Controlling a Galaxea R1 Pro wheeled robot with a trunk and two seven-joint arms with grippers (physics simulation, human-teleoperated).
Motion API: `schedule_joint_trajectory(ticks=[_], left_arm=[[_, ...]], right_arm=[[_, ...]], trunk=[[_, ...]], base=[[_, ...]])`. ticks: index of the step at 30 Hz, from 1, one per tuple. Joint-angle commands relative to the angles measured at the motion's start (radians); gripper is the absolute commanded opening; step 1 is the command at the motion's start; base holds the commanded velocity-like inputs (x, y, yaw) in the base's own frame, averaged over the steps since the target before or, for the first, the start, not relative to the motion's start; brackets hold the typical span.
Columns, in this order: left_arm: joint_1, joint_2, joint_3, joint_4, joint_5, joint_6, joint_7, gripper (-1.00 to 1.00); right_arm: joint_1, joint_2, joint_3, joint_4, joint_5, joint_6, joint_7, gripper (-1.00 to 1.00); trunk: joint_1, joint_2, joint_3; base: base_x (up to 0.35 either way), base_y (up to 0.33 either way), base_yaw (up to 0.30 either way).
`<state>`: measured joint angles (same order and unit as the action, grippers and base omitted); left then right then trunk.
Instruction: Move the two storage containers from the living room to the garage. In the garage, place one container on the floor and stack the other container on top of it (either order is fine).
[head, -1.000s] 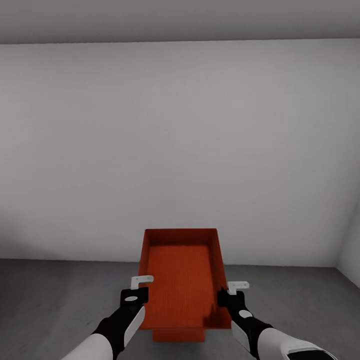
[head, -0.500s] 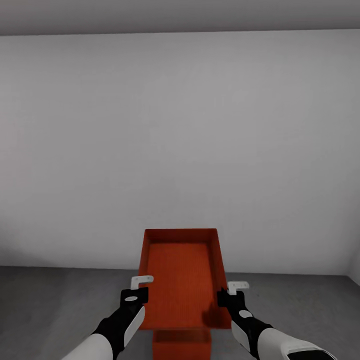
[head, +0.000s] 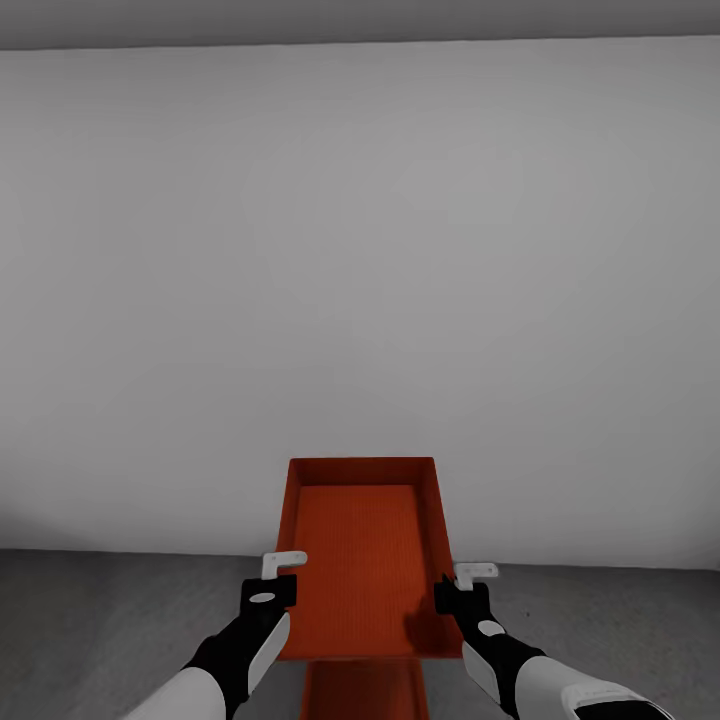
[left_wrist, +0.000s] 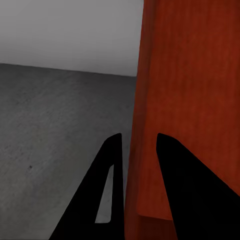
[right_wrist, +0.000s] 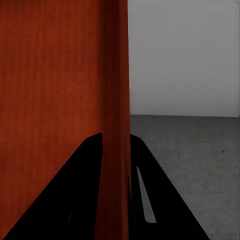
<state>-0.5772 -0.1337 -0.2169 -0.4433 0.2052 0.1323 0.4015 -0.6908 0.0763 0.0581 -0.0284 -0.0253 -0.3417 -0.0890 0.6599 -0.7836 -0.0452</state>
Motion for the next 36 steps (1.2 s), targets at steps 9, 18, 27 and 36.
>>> schedule_joint_trajectory(ticks=[9,18,27,36], left_arm=[[-0.001,0.0,-0.004,-0.007,-0.001,0.004,0.008,-1.0],[-0.001,0.0,-0.004,-0.008,-0.001,0.004,0.008,-1.0],[-0.001,0.0,-0.004,-0.008,-0.001,0.004,0.008,-1.0],[-0.001,0.0,-0.004,-0.013,-0.001,0.004,0.008,-1.0]], right_arm=[[-0.001,0.0,-0.014,0.002,-0.001,-0.002,0.002,-1.0],[-0.001,0.0,-0.014,0.002,-0.001,-0.002,0.002,-1.0],[-0.001,0.0,-0.014,0.002,-0.001,-0.002,0.002,-1.0],[-0.001,0.0,-0.014,0.002,-0.002,-0.002,0.002,-1.0]], trunk=[[0.001,-0.001,-0.002],[0.001,-0.001,-0.002],[0.001,-0.001,-0.002],[0.001,-0.001,-0.003]], base=[[0.321,0.0,0.0],[0.321,0.0,0.0],[0.321,0.0,0.0],[0.297,0.0,0.0]])
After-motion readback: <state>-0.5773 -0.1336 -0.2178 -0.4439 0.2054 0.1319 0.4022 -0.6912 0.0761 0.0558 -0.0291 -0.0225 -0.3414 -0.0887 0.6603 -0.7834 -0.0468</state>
